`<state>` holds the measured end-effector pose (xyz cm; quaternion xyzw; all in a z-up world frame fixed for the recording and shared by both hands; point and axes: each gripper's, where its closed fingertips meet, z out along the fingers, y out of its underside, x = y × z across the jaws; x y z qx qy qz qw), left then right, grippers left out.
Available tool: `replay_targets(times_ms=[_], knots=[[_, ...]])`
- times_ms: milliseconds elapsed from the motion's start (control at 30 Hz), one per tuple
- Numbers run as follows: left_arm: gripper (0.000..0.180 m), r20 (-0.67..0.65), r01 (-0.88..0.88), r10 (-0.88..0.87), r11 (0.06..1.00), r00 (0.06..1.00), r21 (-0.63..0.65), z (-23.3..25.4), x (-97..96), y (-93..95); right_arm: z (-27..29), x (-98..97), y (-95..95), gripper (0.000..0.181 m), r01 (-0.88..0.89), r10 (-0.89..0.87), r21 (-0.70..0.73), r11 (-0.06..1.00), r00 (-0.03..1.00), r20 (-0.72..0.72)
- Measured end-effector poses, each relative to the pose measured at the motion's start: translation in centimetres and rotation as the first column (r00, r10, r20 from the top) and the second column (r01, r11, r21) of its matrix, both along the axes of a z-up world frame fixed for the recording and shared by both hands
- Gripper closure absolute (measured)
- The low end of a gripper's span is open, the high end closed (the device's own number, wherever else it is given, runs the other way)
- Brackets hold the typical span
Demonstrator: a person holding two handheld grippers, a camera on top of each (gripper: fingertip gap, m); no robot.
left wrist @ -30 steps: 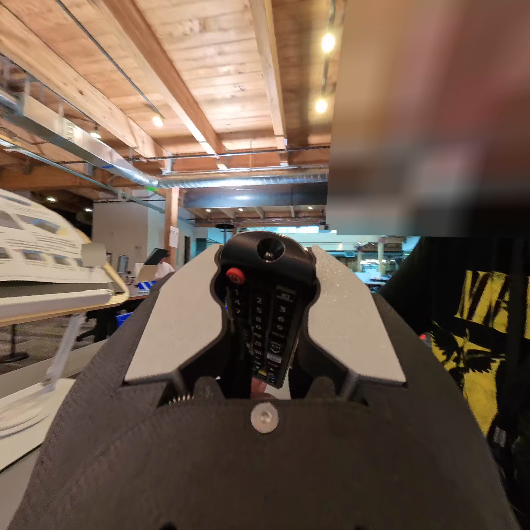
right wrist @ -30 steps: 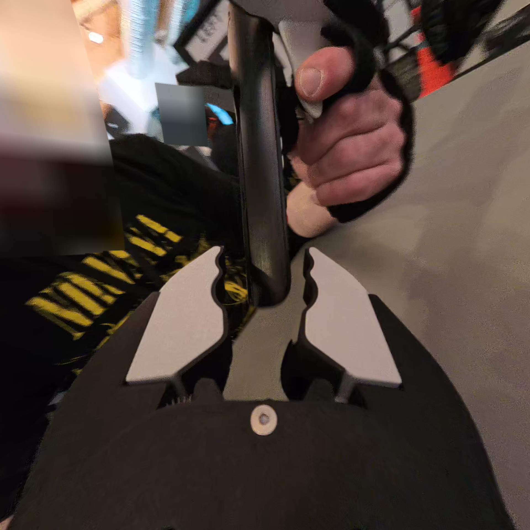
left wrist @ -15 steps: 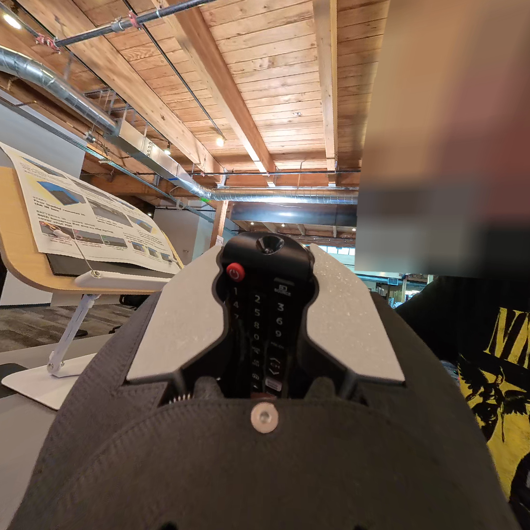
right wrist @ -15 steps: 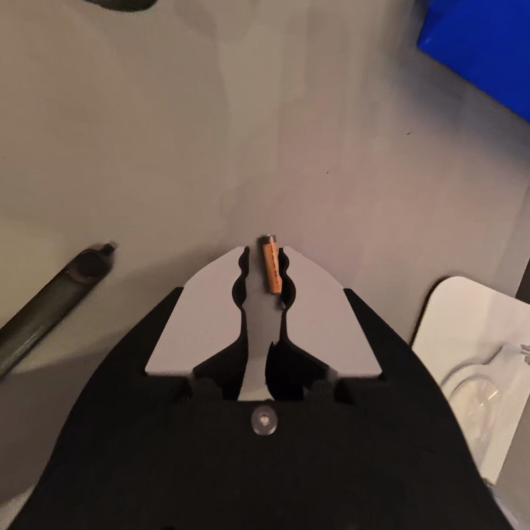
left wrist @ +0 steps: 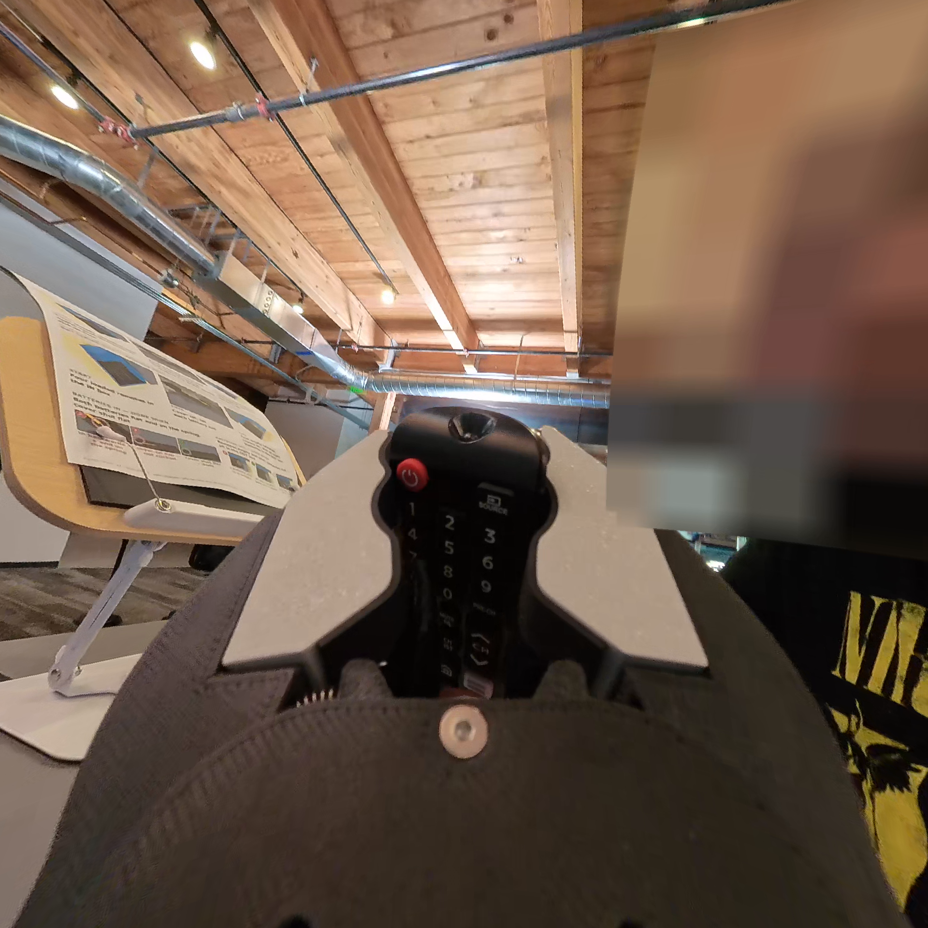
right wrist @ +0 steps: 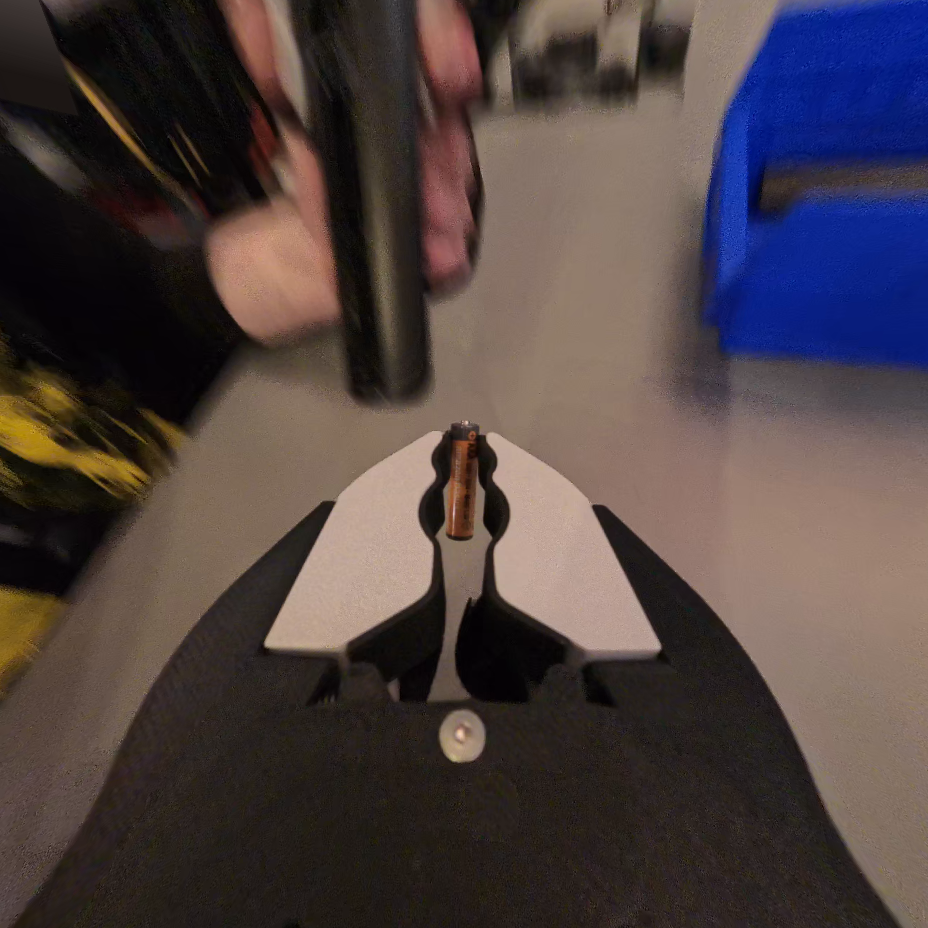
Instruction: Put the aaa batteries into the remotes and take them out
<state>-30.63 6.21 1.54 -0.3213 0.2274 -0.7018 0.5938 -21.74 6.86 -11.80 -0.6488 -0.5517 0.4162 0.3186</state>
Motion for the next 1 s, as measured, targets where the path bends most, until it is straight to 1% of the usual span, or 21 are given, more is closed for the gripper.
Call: replay_targets(times_ms=[33, 67, 100, 200, 333, 533, 700, 733, 833, 867, 900, 933, 1000], knots=[[0.128, 0.015, -0.004, 0.004, 1.000, 1.000, -0.009, 0.2, -0.1, 0.1, 2.8, -0.7, -1.0, 0.171, -0.003, -0.002, -0.037, 0.999, 0.988, -0.152], [0.127, 0.026, -0.013, 0.014, 1.000, 1.000, -0.018, 0.3, -0.1, 0.1, 4.8, -1.1, -1.5, 0.171, 0.016, -0.029, -0.053, 0.998, 0.966, -0.258], [0.128, 0.032, -0.024, 0.025, 0.999, 0.999, -0.028, 0.4, 0.0, 0.2, 6.0, -1.6, -2.3, 0.171, 0.017, -0.031, -0.049, 0.999, 0.947, -0.320], [0.126, 0.055, -0.040, 0.043, 0.997, 0.998, -0.069, 0.6, 0.1, 0.7, 7.6, -2.8, -3.5, 0.171, 0.037, -0.042, -0.022, 0.999, 0.907, -0.418], [0.125, 0.103, -0.045, 0.059, 0.991, 0.993, -0.129, 0.6, -0.2, 1.3, 7.6, -3.8, -3.4, 0.171, 0.085, -0.065, 0.019, 0.996, 0.868, -0.492], [0.126, 0.164, -0.029, 0.057, 0.985, 0.985, -0.167, 0.9, -0.5, 1.5, 6.9, -4.8, -3.2, 0.171, 0.130, -0.053, 0.117, 0.985, 0.859, -0.508], [0.126, 0.196, -0.020, 0.057, 0.982, 0.979, -0.186, 1.0, -1.0, 1.7, 5.4, -5.6, -3.3, 0.170, 0.142, -0.048, 0.171, 0.975, 0.886, -0.462], [0.126, 0.206, -0.013, 0.053, 0.982, 0.977, -0.190, 1.0, -1.2, 1.8, 5.1, -5.7, -3.1, 0.165, 0.145, -0.057, 0.167, 0.975, 0.896, -0.440], [0.127, 0.229, -0.010, 0.057, 0.979, 0.972, -0.201, 1.0, -1.6, 1.9, 5.0, -5.7, -3.0, 0.163, 0.146, -0.063, 0.159, 0.976, 0.897, -0.437], [0.127, 0.235, -0.006, 0.055, 0.979, 0.970, -0.204, 1.0, -1.7, 2.0, 4.9, -5.7, -2.8, 0.157, 0.153, -0.073, 0.154, 0.976, 0.900, -0.430], [0.127, 0.238, -0.006, 0.056, 0.979, 0.970, -0.206, 1.0, -1.8, 2.0, 4.7, -5.7, -2.6, 0.145, 0.158, -0.086, 0.144, 0.977, 0.906, -0.415], [0.128, 0.242, -0.004, 0.055, 0.978, 0.969, -0.207, 1.0, -1.9, 2.0, 4.6, -5.6, -2.6, 0.142, 0.149, -0.082, 0.139, 0.979, 0.911, -0.405], [0.128, 0.251, -0.003, 0.057, 0.978, 0.966, -0.208, 1.1, -2.1, 2.0, 5.1, -5.1, -2.4, 0.144, 0.162, -0.090, 0.136, 0.977, 0.899, -0.429]])
